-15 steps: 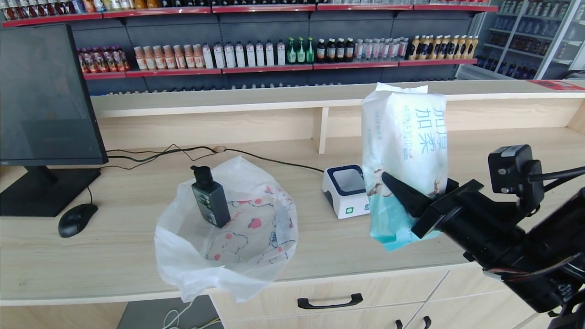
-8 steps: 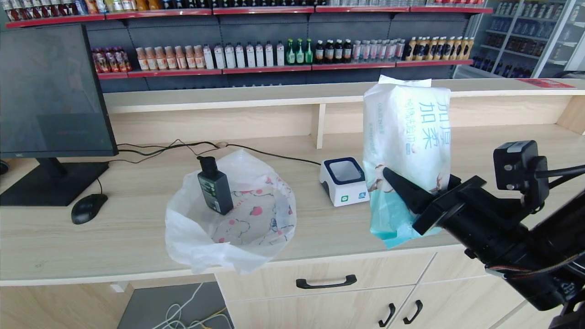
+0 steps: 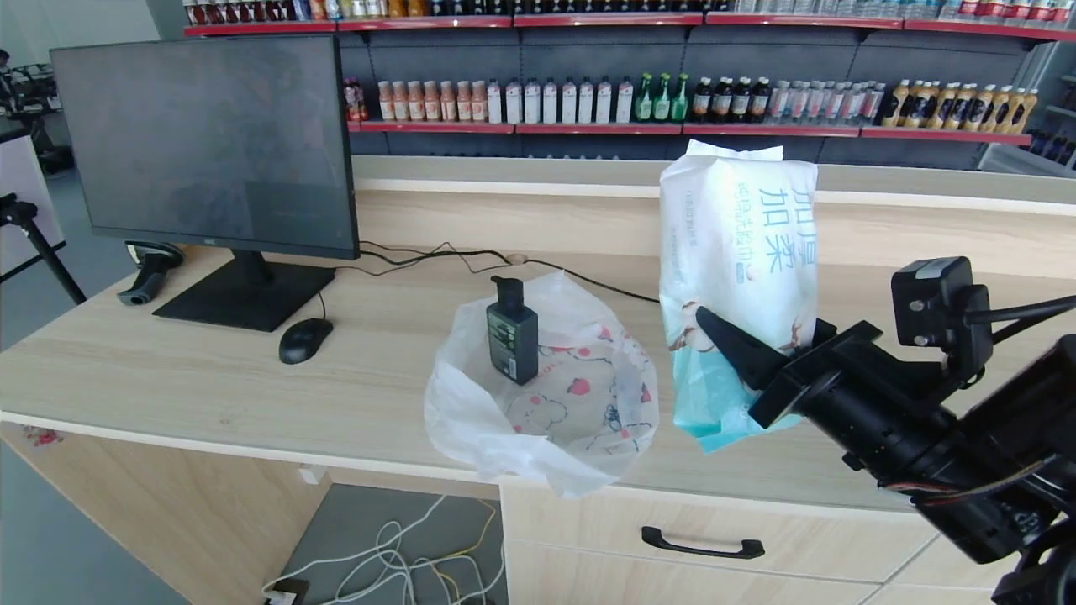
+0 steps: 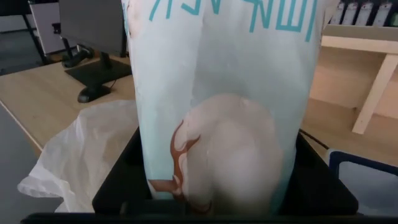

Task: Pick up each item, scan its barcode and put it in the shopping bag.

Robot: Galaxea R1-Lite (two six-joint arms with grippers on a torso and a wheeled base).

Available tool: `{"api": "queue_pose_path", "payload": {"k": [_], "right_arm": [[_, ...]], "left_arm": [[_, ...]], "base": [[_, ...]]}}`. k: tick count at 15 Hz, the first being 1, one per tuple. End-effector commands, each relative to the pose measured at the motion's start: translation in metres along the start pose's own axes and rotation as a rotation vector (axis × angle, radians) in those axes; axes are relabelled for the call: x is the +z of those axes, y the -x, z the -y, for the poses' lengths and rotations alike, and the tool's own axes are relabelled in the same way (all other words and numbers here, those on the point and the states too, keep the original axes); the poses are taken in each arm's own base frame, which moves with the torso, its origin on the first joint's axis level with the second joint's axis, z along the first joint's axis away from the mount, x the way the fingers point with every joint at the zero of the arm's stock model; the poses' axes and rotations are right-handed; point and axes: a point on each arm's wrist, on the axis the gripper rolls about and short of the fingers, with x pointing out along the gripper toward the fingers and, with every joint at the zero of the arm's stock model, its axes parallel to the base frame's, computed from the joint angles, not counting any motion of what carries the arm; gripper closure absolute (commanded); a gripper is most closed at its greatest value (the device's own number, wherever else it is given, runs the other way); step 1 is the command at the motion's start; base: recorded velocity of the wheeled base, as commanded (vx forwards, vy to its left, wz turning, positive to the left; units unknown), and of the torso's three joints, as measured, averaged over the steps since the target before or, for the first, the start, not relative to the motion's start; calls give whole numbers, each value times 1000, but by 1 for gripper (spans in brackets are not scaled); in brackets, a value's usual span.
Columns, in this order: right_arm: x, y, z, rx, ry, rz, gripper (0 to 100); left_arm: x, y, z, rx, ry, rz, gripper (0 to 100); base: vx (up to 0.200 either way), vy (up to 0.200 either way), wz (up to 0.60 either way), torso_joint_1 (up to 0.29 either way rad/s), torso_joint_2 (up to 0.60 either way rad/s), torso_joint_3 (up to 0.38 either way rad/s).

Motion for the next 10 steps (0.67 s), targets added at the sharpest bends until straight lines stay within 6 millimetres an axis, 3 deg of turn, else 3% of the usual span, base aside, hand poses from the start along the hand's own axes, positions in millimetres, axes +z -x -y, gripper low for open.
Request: {"api": "queue_pose_path", "payload": {"k": [1, 4, 6, 10], "right_arm": [[-2, -5, -1, 2, 2, -2, 100], [-3, -20, -4, 10, -5, 21, 100], [-20, -35, -24, -44, -103, -15, 100], [-50, -54, -43, -135, -104, -78, 100]], "left_arm": [[0, 0, 0, 1, 0, 1, 0], [0, 0, 0, -1, 0, 1, 0], [0, 0, 0, 1, 0, 1, 0], [0, 0, 0, 1, 0, 1, 0]], "base": [[0, 0, 0, 0, 0, 0], [0, 0, 0, 0, 0, 0], [0, 0, 0, 0, 0, 0], [0, 0, 0, 0, 0, 0]]}}
